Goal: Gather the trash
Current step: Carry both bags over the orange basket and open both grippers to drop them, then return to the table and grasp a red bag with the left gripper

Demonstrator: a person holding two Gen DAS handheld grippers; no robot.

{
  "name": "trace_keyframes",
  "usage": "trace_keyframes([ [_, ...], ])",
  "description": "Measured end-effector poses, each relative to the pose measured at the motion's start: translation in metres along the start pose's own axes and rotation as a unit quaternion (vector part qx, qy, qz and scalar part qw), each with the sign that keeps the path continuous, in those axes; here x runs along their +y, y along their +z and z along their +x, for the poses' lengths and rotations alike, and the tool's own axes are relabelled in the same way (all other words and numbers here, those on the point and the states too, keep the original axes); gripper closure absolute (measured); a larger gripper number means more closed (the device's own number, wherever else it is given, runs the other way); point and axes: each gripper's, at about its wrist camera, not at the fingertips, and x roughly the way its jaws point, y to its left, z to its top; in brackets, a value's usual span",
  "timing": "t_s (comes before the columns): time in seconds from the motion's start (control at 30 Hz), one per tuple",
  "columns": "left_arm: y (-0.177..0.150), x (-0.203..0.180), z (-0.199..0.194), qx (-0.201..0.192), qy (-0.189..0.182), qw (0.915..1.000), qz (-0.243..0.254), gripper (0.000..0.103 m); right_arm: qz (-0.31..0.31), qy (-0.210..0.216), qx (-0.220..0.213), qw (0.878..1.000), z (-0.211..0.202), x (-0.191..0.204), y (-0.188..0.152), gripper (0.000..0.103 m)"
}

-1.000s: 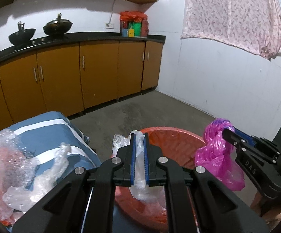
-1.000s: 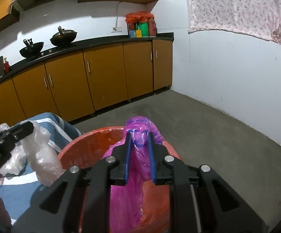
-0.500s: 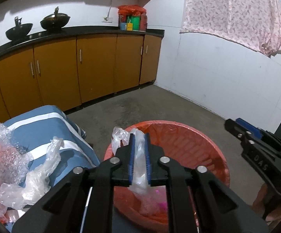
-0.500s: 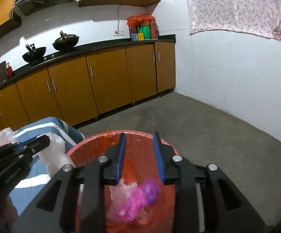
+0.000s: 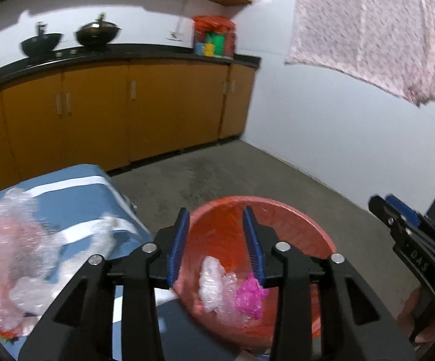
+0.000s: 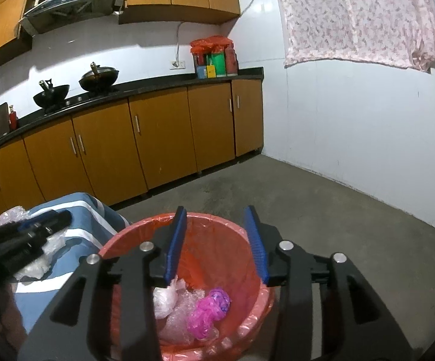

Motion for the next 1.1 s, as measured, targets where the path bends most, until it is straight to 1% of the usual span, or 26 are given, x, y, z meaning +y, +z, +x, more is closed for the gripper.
trace_keyframes([
  [0.03, 0.0, 0.004, -0.006, -0.003, 0.008, 1.0, -0.003, 0.058, -0.002, 0.002, -0.002, 1.0, -0.003, 0.002, 0.0, 0.057],
  [0.07, -0.001, 0.011, -0.017, -0.006, 0.024, 0.9997, -0.006, 0.056, -0.004, 0.007, -0.003, 1.0, -0.008, 0.004, 0.0, 0.055],
  [0.13, -0.006, 0.022, -0.037, -0.014, 0.043, 0.999, -0.009, 0.055, -0.006, 0.018, -0.003, 1.0, -0.014, 0.01, -0.001, 0.054],
  [0.2, -0.013, 0.033, -0.059, -0.021, 0.068, 0.9974, -0.012, 0.046, -0.009, 0.032, -0.001, 0.999, -0.021, 0.018, -0.004, 0.052],
  [0.33, -0.03, 0.056, -0.099, -0.035, 0.122, 0.9918, -0.016, 0.038, -0.02, 0.064, 0.005, 0.998, -0.033, 0.041, -0.013, 0.047],
  [0.4, -0.043, 0.074, -0.125, -0.043, 0.158, 0.9862, -0.023, 0.031, -0.025, 0.078, 0.009, 0.997, -0.04, 0.053, -0.018, 0.046],
  [0.43, -0.048, 0.08, -0.133, -0.046, 0.172, 0.9838, -0.024, 0.029, -0.029, 0.089, 0.012, 0.995, -0.043, 0.063, -0.022, 0.045],
  [0.5, -0.06, 0.093, -0.15, -0.049, 0.206, 0.977, -0.025, 0.024, -0.038, 0.105, 0.016, 0.994, -0.048, 0.077, -0.027, 0.044],
  [0.53, -0.068, 0.102, -0.16, -0.047, 0.229, 0.9719, -0.029, 0.023, -0.043, 0.113, 0.019, 0.993, -0.05, 0.085, -0.03, 0.044],
  [0.6, -0.079, 0.116, -0.171, -0.042, 0.251, 0.9663, -0.041, 0.019, -0.055, 0.13, 0.025, 0.99, -0.056, 0.102, -0.038, 0.044],
  [0.7, -0.1, 0.14, -0.185, -0.028, 0.287, 0.9554, -0.066, 0.016, -0.068, 0.156, 0.036, 0.985, -0.064, 0.127, -0.046, 0.044],
  [0.8, -0.119, 0.16, -0.193, -0.011, 0.311, 0.9454, -0.097, 0.012, -0.078, 0.171, 0.039, 0.981, -0.071, 0.145, -0.052, 0.044],
  [0.87, -0.127, 0.174, -0.191, 0.006, 0.322, 0.9391, -0.12, 0.012, -0.084, 0.18, 0.043, 0.979, -0.076, 0.156, -0.056, 0.044],
  [0.97, -0.139, 0.187, -0.187, 0.028, 0.326, 0.9335, -0.147, 0.012, -0.089, 0.187, 0.047, 0.977, -0.081, 0.17, -0.061, 0.044],
  [1.1, -0.152, 0.193, -0.178, 0.043, 0.324, 0.9299, -0.169, 0.011, -0.094, 0.191, 0.056, 0.976, -0.081, 0.181, -0.067, 0.044],
])
